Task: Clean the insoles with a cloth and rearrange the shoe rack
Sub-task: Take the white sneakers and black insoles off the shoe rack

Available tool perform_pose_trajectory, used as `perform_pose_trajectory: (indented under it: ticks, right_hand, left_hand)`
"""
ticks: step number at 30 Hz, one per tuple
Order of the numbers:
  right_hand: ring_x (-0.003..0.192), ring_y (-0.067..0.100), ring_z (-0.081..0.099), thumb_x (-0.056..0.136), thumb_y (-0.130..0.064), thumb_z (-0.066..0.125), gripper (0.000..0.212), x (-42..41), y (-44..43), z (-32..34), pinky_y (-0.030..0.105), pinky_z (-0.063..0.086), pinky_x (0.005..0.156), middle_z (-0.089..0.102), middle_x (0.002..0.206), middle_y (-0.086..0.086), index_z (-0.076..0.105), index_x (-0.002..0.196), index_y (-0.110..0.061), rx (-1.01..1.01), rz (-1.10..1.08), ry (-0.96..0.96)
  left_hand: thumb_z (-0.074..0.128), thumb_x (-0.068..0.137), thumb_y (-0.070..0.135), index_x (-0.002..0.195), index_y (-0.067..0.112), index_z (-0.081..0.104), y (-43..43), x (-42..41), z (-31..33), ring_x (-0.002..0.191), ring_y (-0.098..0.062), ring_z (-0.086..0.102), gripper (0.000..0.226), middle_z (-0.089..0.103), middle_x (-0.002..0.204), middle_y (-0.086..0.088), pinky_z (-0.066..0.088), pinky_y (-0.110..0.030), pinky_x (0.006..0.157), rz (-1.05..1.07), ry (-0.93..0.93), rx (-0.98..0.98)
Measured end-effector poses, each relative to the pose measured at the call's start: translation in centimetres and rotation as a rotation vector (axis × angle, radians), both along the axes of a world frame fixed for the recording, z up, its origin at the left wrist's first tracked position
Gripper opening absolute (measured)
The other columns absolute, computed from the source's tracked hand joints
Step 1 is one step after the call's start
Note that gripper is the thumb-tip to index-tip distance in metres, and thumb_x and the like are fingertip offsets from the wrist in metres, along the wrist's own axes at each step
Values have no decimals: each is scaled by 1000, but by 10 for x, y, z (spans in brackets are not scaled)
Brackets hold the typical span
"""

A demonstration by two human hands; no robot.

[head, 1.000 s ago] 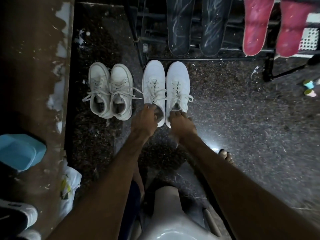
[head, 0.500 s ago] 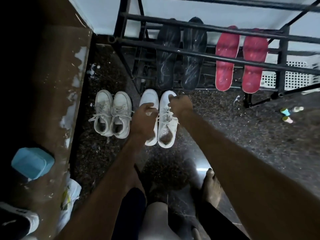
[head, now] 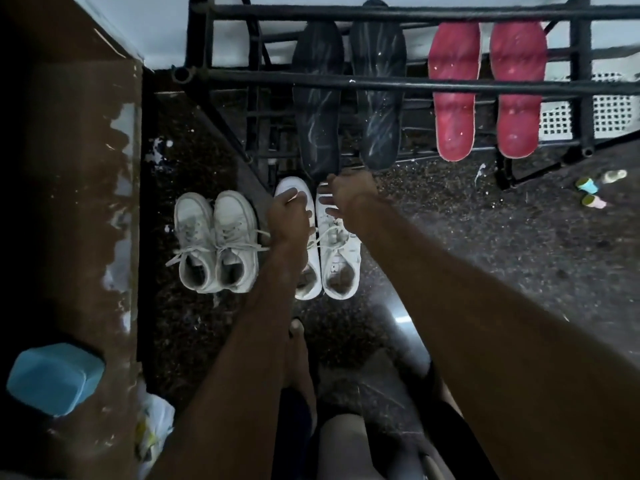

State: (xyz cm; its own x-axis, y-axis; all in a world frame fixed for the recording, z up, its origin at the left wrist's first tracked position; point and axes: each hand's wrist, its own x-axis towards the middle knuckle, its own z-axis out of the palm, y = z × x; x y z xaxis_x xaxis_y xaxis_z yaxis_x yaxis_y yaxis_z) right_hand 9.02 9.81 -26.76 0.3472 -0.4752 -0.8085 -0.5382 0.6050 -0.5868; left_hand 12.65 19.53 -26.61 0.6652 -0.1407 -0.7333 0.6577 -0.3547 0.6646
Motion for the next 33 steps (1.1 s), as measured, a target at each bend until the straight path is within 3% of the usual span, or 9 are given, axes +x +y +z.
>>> perform_pose_trajectory:
  ticks: [2,4,8,12,16,21,27,30,33]
  right_hand:
    - [56,15,64,97,-9,48,13,-12,5,-1,20,49,47,69,77,10,60,99,-3,36,-31,-6]
    - [38,12,57,99,-3,44,22,-29,14,7,15,42,38,65,57,6,54,80,-9,117,-75,-28]
    - [52,18,55,98,-2,50,26,-81,38,12,23,42,50,64,69,11,56,74,-11,45,46,-31]
    - [37,7,53,97,2,50,24,-132,55,10,14,36,36,60,68,16,56,75,-6,70,41,-48]
    - [33,4,48,96,3,52,19,-168,63,7,14,32,34,59,62,11,56,78,-2,108,40,-10]
    - [34,2,50,96,1,52,11,-189,58,13,13,36,35,60,68,14,60,88,3,80,106,39]
    - [40,4,54,95,2,53,21,-157,30,8,15,38,39,60,67,14,58,75,0,-18,228,-56]
    - [50,15,55,95,-7,55,24,-123,10,1,25,40,46,68,77,17,60,71,-9,-80,303,-67]
    - [42,12,53,96,2,48,27,-90,-6,-10,19,37,40,64,74,17,53,71,-8,-68,216,-136]
  left_hand:
    - [49,101,17,110,17,61,-1,-5,-5,79,-16,58,15,62,95,0,48,-30,67,-10,33,2]
    - [45,103,26,96,17,60,-1,-7,-8,82,-18,61,19,64,95,1,50,-32,71,-37,69,1]
    - [42,105,36,95,15,64,-4,-8,-7,86,-24,67,32,68,97,-5,56,-39,78,-67,52,-38]
    - [50,103,28,82,18,65,-3,-12,-11,87,-29,64,28,68,88,-8,55,-50,82,-132,-28,-46]
    - [52,101,13,100,14,65,3,-34,-7,77,-19,65,13,68,88,-4,57,-28,61,-248,-22,-65]
    - [52,101,9,99,12,65,3,-62,-5,85,-24,64,13,68,89,-6,54,-29,65,-231,-36,-66]
    - [60,95,17,82,17,69,-23,-30,-8,82,-24,63,16,68,85,-8,57,-51,77,-175,-268,-54]
    - [55,100,16,84,16,63,-41,-3,-1,72,-20,62,18,64,79,-4,56,-35,65,-126,-237,-69]
    - [50,102,18,78,19,59,-51,28,-4,65,-17,59,26,60,74,-3,55,-37,65,-176,-237,-84]
